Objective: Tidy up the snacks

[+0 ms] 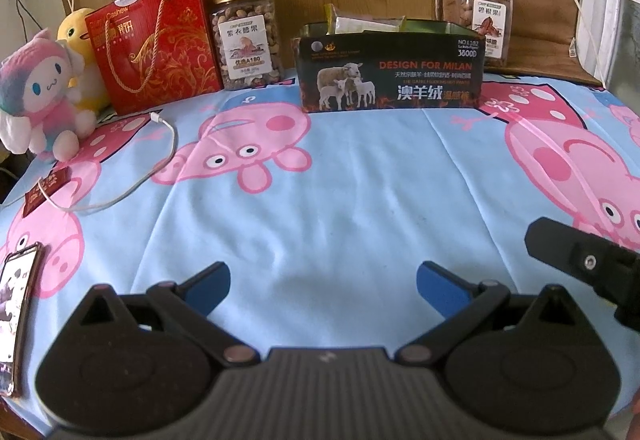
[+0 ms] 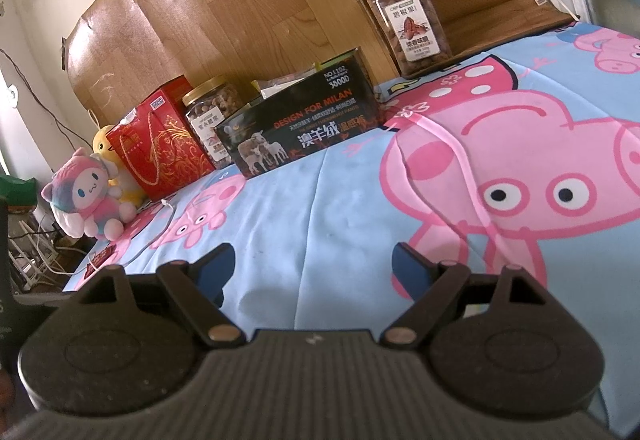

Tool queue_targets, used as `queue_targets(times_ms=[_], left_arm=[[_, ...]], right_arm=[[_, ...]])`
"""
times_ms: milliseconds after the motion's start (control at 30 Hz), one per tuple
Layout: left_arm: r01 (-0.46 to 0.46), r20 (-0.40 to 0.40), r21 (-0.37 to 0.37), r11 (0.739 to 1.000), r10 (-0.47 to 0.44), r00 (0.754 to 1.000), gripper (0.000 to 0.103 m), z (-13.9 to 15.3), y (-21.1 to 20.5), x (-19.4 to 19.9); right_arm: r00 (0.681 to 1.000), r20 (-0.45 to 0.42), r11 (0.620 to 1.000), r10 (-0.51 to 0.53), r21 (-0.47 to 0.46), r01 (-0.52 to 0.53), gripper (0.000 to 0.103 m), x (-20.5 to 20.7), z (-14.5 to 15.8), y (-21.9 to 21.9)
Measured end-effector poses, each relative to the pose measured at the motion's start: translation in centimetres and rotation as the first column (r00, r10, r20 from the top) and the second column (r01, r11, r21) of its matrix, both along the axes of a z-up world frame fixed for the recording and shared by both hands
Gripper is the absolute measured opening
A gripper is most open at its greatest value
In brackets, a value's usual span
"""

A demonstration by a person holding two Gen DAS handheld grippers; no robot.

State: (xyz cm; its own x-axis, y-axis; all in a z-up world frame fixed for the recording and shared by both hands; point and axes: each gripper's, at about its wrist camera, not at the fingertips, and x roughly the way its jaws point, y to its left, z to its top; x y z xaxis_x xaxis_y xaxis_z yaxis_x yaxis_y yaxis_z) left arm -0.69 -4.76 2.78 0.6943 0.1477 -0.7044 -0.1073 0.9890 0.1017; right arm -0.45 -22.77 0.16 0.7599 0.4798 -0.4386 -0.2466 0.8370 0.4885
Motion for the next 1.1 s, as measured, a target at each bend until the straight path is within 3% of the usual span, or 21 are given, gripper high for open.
queue_targets(times_ms=[1100], left_arm=[[0.02,-0.038,-0.006,1.0,-0.02,0.999,0.103,-0.27,-0.16,0.29]], right_arm=[[1.0,0.004,1.0,-0.003,-0.004,0.003,0.088,-0.01,0.02,0.19]])
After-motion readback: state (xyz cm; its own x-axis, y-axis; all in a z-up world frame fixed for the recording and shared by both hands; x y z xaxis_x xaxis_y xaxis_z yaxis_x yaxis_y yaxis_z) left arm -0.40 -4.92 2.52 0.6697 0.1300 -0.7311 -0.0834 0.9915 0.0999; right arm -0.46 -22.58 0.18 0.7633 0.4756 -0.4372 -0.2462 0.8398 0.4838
